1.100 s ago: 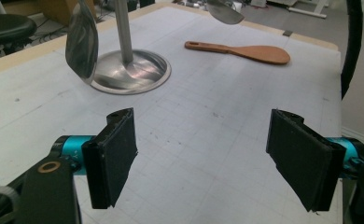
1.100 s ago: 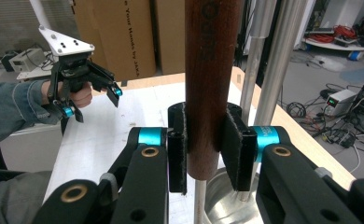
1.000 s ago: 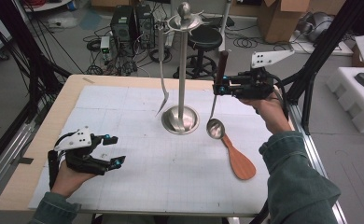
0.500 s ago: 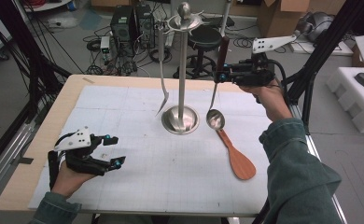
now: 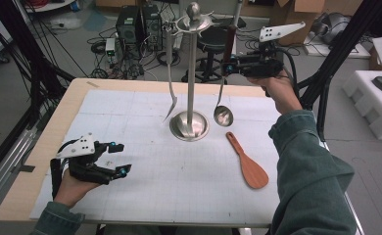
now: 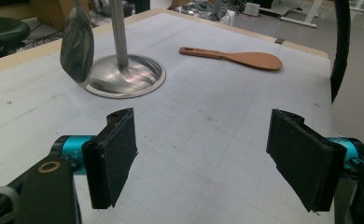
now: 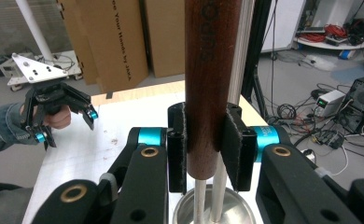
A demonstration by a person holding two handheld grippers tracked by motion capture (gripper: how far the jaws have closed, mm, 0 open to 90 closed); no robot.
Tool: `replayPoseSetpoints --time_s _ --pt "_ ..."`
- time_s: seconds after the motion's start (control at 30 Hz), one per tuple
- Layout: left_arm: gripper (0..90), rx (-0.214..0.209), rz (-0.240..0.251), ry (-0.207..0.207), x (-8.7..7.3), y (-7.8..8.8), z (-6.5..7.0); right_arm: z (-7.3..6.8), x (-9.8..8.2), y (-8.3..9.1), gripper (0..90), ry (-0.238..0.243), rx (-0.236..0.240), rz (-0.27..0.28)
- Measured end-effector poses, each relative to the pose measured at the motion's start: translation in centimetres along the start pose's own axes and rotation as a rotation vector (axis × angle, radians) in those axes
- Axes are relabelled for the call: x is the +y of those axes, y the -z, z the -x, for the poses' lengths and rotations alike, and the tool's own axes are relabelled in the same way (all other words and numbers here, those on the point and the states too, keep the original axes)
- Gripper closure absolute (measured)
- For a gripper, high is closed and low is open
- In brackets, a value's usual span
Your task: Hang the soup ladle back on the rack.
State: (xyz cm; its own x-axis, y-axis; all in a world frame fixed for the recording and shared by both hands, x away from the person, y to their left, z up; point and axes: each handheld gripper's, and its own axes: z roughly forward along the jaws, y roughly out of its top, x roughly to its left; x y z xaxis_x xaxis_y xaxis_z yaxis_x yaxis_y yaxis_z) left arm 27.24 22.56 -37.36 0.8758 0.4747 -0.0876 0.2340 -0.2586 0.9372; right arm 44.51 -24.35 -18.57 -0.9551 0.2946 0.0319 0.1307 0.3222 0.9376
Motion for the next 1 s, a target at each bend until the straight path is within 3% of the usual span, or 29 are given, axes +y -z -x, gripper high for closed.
replayPoseSetpoints --time_s 0.3,0.43,1.0 --pt "24.6 -0.003 -0.004 -0.001 0.0 0.0 0.1 0.9 1.1 -0.3 74.1 0.008 -0.007 -0.003" --pt "24.5 -0.001 -0.005 -0.001 0.0 0.0 0.0 1.3 1.5 -0.5 74.1 -0.009 -0.015 -0.016" --pt "24.6 0.000 0.000 0.002 -0.2 0.2 -0.3 2.6 2.0 -1.5 74.1 -0.026 -0.020 -0.039"
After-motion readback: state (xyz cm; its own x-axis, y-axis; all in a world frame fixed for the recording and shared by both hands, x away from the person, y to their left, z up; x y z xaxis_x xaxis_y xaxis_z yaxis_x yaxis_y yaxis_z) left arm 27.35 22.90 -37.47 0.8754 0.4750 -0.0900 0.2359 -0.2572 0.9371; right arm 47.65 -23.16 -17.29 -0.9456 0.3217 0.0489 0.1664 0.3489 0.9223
